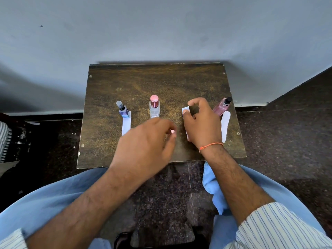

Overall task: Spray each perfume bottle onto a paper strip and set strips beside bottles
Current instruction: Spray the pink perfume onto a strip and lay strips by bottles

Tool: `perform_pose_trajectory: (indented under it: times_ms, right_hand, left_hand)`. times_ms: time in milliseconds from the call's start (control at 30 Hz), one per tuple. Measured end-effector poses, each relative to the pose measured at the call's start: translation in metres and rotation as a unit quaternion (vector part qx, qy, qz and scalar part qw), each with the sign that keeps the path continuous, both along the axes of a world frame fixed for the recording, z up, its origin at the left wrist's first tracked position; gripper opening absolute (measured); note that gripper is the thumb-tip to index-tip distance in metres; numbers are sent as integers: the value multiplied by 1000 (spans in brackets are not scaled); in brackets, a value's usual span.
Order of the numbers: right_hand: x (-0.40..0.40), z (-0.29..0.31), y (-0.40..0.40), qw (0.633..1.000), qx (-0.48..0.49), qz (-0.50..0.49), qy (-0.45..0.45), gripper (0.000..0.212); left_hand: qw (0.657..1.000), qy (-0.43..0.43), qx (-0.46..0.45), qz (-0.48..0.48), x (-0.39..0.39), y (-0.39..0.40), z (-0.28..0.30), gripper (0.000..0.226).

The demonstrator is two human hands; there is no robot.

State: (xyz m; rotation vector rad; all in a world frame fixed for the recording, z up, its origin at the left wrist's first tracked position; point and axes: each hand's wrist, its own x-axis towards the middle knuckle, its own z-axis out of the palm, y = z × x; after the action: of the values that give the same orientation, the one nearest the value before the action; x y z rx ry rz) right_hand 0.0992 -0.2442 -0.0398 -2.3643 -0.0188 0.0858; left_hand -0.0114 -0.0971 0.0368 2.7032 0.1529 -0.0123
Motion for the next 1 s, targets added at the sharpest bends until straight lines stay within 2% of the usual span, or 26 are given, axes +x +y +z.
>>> perform_pose_trajectory:
  times_ms: [133,233,367,500,667,767,867,933,1000]
  right_hand:
    - [-10,14,-7,997,33,57,-38,13]
    - [-19,30,-12,983,75,95,-137,12]
    - [-26,45,-25,949,139,67,-275,15]
    - [-18,51,-54,940,135,30,-311,29]
    - [6,56,-96,977,51,19,-205,77]
    - [15,55,-112,992,33,13,-118,87]
    - [21,49,-117,998,-12,35,-41,77]
    - [23,45,-115,997,-41,60,-31,65]
    - [25,42,-111,995,-56,78,-29,56]
  left_hand:
    - [996,49,-37,63,2,18,-9,33]
    - [993,80,-55,66,2,20,-22,43]
    - [992,87,-73,54,3,15,-34,48]
    - [992,69,-98,45,5,11,-39,45]
    - [989,37,-130,52,10,8,-42,35]
    - [991,31,-125,44,12,4,-44,26]
    - [991,7,-124,40,14,2,-46,23]
    - [989,-19,-142,32,16,-1,-45,23]
    - [979,-28,-197,38,18,-5,-41,22]
